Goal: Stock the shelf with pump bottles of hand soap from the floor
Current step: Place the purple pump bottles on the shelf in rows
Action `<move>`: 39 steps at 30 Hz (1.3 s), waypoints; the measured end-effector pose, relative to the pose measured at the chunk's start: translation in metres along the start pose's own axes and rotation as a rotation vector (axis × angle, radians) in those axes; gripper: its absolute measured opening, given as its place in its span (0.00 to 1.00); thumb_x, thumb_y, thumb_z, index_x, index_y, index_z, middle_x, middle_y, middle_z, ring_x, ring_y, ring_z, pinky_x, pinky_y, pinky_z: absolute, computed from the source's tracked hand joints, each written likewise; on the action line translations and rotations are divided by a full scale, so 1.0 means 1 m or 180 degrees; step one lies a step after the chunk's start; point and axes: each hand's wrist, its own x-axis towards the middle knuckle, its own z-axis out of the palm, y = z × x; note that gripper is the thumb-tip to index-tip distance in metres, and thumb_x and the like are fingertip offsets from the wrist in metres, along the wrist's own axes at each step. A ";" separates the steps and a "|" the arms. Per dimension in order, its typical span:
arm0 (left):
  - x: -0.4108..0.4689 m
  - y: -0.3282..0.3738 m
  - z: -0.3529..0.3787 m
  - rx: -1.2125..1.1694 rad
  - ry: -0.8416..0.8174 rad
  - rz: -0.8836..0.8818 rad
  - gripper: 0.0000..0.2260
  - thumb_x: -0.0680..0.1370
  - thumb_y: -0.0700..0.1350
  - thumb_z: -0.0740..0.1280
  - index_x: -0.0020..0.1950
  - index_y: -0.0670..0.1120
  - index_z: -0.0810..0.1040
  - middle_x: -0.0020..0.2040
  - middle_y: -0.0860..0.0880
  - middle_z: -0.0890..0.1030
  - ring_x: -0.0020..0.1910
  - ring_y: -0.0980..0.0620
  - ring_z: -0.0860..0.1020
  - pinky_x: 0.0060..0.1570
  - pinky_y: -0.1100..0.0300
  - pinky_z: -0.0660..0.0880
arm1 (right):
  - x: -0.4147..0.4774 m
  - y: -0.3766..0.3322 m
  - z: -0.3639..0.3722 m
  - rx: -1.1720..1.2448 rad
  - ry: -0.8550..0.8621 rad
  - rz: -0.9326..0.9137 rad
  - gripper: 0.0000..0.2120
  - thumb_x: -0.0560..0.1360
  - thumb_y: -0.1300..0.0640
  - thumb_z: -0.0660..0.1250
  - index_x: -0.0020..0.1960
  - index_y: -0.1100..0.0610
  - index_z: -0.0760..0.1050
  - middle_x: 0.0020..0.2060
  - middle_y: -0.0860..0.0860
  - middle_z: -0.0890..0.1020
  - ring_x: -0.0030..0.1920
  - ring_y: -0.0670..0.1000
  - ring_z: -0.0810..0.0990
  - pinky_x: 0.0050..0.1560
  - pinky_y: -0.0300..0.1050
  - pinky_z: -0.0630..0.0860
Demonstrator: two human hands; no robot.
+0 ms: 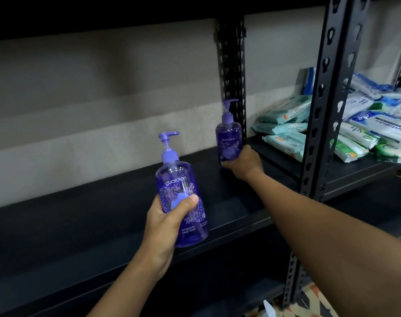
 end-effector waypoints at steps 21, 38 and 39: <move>0.000 -0.004 0.000 0.0064 0.0053 -0.0023 0.26 0.61 0.53 0.79 0.56 0.46 0.81 0.48 0.42 0.84 0.47 0.42 0.82 0.56 0.41 0.80 | 0.004 -0.001 -0.031 -0.0231 -0.0742 0.0057 0.33 0.65 0.44 0.78 0.64 0.59 0.76 0.58 0.57 0.82 0.56 0.57 0.81 0.53 0.44 0.74; 0.039 -0.005 0.058 0.0939 0.0245 0.0461 0.25 0.66 0.45 0.82 0.61 0.53 0.78 0.49 0.53 0.86 0.46 0.56 0.85 0.49 0.59 0.81 | -0.080 0.043 -0.047 -0.1941 -0.0828 -0.0313 0.31 0.82 0.39 0.47 0.81 0.52 0.56 0.82 0.52 0.52 0.81 0.56 0.47 0.79 0.57 0.43; 0.042 -0.007 0.060 0.0987 0.0267 0.0466 0.27 0.66 0.46 0.82 0.62 0.53 0.78 0.50 0.53 0.85 0.47 0.56 0.84 0.50 0.59 0.81 | -0.080 0.044 -0.047 -0.1948 -0.0826 -0.0313 0.31 0.82 0.39 0.46 0.81 0.52 0.56 0.82 0.52 0.52 0.81 0.56 0.47 0.79 0.56 0.43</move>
